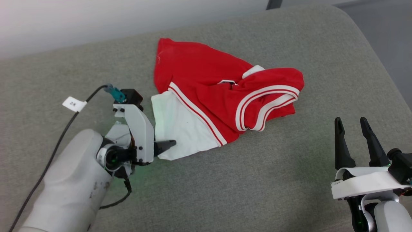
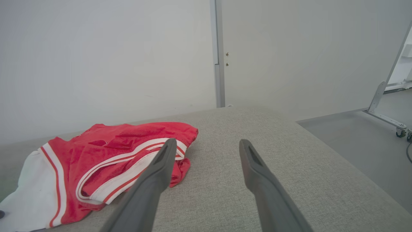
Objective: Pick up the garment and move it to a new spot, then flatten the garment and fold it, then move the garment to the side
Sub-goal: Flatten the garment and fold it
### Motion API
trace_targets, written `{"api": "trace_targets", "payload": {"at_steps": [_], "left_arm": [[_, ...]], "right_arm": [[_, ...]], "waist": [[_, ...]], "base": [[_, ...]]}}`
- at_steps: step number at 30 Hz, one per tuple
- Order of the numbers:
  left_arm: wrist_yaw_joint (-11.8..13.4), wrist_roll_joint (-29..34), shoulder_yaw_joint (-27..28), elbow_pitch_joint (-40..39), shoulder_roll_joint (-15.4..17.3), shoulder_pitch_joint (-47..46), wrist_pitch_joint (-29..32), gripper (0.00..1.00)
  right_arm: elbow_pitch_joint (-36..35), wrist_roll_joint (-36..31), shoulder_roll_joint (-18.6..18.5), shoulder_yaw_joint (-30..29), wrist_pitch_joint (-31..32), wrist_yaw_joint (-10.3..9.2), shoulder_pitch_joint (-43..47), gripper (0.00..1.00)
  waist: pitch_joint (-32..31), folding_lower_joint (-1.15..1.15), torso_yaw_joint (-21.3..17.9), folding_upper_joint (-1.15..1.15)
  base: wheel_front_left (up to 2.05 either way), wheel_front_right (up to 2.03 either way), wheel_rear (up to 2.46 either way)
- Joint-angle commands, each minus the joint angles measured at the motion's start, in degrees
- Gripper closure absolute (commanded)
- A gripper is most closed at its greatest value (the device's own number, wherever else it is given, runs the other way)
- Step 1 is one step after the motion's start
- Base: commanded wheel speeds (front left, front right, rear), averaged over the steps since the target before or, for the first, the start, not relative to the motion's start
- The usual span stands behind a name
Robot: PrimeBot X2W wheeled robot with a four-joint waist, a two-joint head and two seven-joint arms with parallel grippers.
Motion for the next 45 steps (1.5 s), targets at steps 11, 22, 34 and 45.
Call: {"api": "trace_targets", "payload": {"at_steps": [11, 22, 34, 45], "left_arm": [[-0.29, 0.96, 1.2, 3.05, 5.07, 0.9, -7.3, 1.0], [4.34, 3.12, 4.6, -2.13, 15.67, 3.37, -11.58, 1.0], [10.26, 7.37, 4.35, -6.04, 16.91, 6.84, -18.85, 0.0], [13.4, 11.91, 4.68, -14.72, 11.41, 14.92, -40.54, 0.0]], "right_arm": [[0.2, -0.37, 0.38, -0.96, -0.04, -0.08, -0.85, 0.0], [0.29, -0.64, -0.2, -0.83, -0.04, -0.08, 0.27, 0.0], [1.67, -0.03, -3.46, 1.33, -0.04, -0.08, -0.72, 0.0], [6.62, 4.27, -18.85, 19.32, 10.04, -0.08, -10.64, 0.0]], "waist": [[0.84, 0.0, 0.98, 0.0], [-0.91, 0.0, 4.9, 0.0], [-0.82, 0.0, 6.71, 0.0], [-1.19, 0.0, 13.59, 0.0]], "base": [[0.0, 0.0, 0.0], [0.0, 0.0, 0.0], [0.0, 0.0, 0.0], [0.0, 0.0, 0.0]]}}
